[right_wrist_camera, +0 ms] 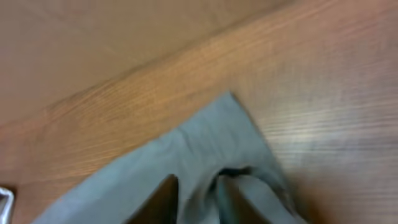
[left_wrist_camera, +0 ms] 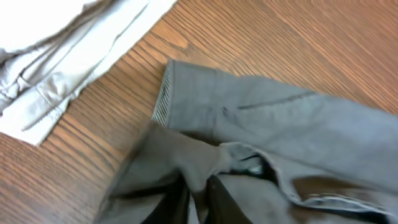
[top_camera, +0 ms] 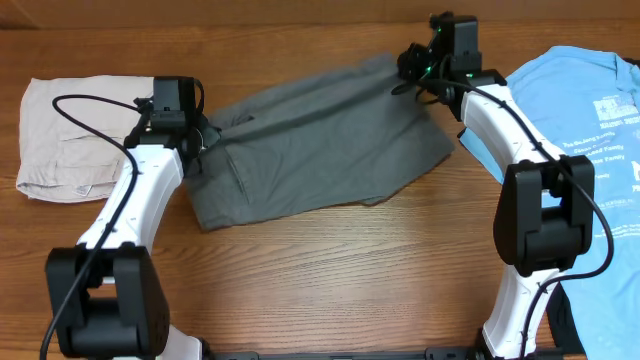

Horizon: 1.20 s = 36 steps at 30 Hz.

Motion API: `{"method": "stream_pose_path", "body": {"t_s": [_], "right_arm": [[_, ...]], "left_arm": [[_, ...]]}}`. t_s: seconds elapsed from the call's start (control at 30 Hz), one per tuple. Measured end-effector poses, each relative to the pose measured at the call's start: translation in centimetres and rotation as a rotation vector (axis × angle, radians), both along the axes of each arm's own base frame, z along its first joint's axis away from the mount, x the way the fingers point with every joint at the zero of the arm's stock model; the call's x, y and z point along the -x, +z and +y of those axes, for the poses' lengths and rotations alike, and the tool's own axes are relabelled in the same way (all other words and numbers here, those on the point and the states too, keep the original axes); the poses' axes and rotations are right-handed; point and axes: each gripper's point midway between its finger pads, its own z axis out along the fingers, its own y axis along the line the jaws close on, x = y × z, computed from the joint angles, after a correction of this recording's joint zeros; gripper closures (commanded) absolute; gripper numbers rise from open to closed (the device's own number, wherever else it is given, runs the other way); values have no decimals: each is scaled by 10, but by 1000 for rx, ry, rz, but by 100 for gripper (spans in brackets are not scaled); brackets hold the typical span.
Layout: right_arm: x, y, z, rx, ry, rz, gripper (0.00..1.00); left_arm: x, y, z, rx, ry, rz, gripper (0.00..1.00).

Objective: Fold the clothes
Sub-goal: 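Lift the bottom corners and fold them up toward the waistband, then lower the folded edge onto the top and release both grippers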

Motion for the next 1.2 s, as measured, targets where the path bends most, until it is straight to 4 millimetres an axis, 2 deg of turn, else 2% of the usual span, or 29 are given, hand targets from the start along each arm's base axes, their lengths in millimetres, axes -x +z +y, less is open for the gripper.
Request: {"method": "stream_pose_path", "body": {"t_s": [0.03,0.07,0.1,0.13,0.17,0.23,0.3,0.33,0.37,0.4,0.43,0.47,0.5,0.53,0.63,0.7,0.77,0.9,1.03,1.13,1.2], "right_arm": [[-1,1,-2,5,-3,-8,43],[-3,2,-3,10,-6,-15,40],[-4,4,-4,11,-6,-24,37],[-6,5,-5,14,-7,-34,29],[-7,7,-5,15,-1,-43,22],[-5,8,-1,21,47,-47,12],[1,7,4,19,104,-27,10],[6,7,7,12,132,-8,12],[11,6,9,5,157,12,19],[18,6,10,-4,180,34,33],[26,6,10,-13,192,62,57],[34,8,9,-22,200,92,78],[43,10,7,-31,205,124,91],[50,13,5,-33,206,148,96],[70,15,-2,-33,197,224,96],[76,12,-5,-23,191,254,96],[77,5,-8,-6,182,273,96],[74,-19,-18,51,144,311,96],[80,-62,-27,101,113,405,96],[91,-92,-35,139,95,490,96],[100,-106,-39,158,88,541,96]], "left_arm": [[-3,-2,1,-6,2,-4,64],[-7,-4,2,-16,-1,-11,48],[-11,-5,3,-23,-2,-22,46],[-16,-5,4,-36,-14,-36,42],[-19,-5,4,-53,-34,-44,32],[-21,-1,5,-88,-79,-35,24],[-24,10,6,-122,-124,-25,23],[-24,18,6,-133,-139,-19,29],[-25,27,6,-141,-152,-21,45],[-26,43,5,-146,-168,-34,70],[-26,52,3,-148,-185,-45,88],[-26,66,-4,-131,-212,-66,96],[-25,76,-10,-112,-233,-83,96],[-22,86,-20,-82,-271,-100,96],[-14,95,-54,3,-379,-110,96],[-10,87,-75,43,-436,-89,96],[-7,71,-95,74,-485,-50,96],[-1,26,-122,113,-547,60,96],[-1,-13,-133,131,-569,140,96],[-5,-33,-134,135,-567,165,96],[-5,-54,-134,139,-564,206,96]]}}
